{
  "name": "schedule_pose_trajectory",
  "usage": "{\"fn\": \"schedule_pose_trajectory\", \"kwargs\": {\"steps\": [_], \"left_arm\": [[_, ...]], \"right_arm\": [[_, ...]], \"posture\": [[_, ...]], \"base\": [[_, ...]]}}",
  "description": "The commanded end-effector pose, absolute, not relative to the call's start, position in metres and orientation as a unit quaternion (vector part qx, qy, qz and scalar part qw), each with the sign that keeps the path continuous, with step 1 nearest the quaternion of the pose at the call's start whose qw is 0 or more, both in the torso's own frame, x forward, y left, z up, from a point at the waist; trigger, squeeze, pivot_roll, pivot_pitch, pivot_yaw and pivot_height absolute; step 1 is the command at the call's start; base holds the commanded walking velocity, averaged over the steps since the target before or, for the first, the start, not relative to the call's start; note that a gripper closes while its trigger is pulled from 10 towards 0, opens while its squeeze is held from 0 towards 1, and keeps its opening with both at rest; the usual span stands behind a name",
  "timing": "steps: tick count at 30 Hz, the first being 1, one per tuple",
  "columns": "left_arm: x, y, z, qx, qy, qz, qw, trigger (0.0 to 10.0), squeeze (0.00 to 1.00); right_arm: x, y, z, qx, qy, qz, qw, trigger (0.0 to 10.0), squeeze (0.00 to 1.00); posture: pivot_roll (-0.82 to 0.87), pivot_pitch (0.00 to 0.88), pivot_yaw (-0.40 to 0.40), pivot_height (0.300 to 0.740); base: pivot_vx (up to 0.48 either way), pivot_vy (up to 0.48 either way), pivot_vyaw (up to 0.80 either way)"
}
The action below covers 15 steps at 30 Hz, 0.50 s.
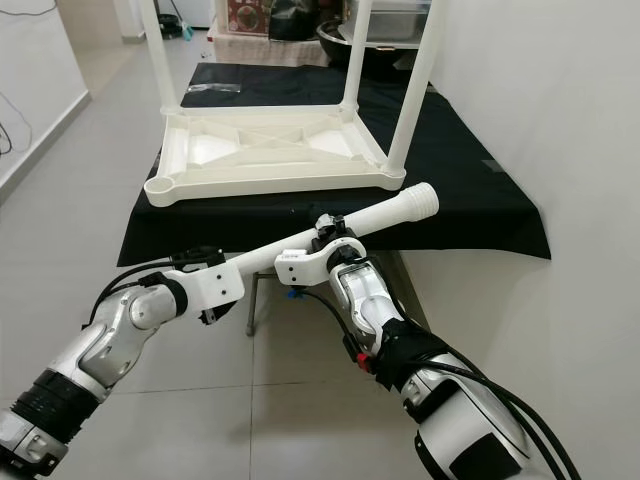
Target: Building children table
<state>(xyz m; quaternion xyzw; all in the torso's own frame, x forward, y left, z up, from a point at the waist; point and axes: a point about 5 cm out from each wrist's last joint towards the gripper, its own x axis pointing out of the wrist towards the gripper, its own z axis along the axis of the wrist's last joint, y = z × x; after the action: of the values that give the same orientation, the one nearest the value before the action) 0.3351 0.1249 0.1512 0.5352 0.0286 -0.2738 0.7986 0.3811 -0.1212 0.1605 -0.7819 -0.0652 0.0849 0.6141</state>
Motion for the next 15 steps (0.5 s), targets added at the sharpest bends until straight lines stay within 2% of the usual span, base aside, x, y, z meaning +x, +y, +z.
{"fn": "schedule_pose_trajectory", "kwargs": {"steps": [1,5,11,15], "left_arm": [[0.331,0.127,0.152,0.560,0.026,-0.276,0.781,10.0,0.00],[0.327,0.128,0.158,0.571,0.016,-0.275,0.774,10.0,0.00],[0.318,0.128,0.169,0.575,0.006,-0.267,0.773,10.0,0.00],[0.312,0.130,0.163,0.565,0.019,-0.267,0.780,10.0,0.00]], "right_arm": [[0.384,-0.126,0.160,-0.776,-0.056,0.076,0.624,0.0,0.00],[0.385,-0.134,0.156,-0.776,-0.043,0.067,0.626,0.0,0.00],[0.388,-0.159,0.148,-0.777,0.002,0.048,0.628,0.0,0.00],[0.392,-0.173,0.154,-0.764,0.017,0.025,0.645,0.0,0.00]], "posture": [[0.07,0.038,-0.069,0.740],[0.08,0.033,-0.071,0.740],[0.09,0.024,-0.078,0.740],[0.09,0.017,-0.080,0.740]], "base": [[0.000,0.000,0.00],[0.000,0.000,0.00],[0.000,0.000,0.00],[0.000,0.000,0.00]]}}
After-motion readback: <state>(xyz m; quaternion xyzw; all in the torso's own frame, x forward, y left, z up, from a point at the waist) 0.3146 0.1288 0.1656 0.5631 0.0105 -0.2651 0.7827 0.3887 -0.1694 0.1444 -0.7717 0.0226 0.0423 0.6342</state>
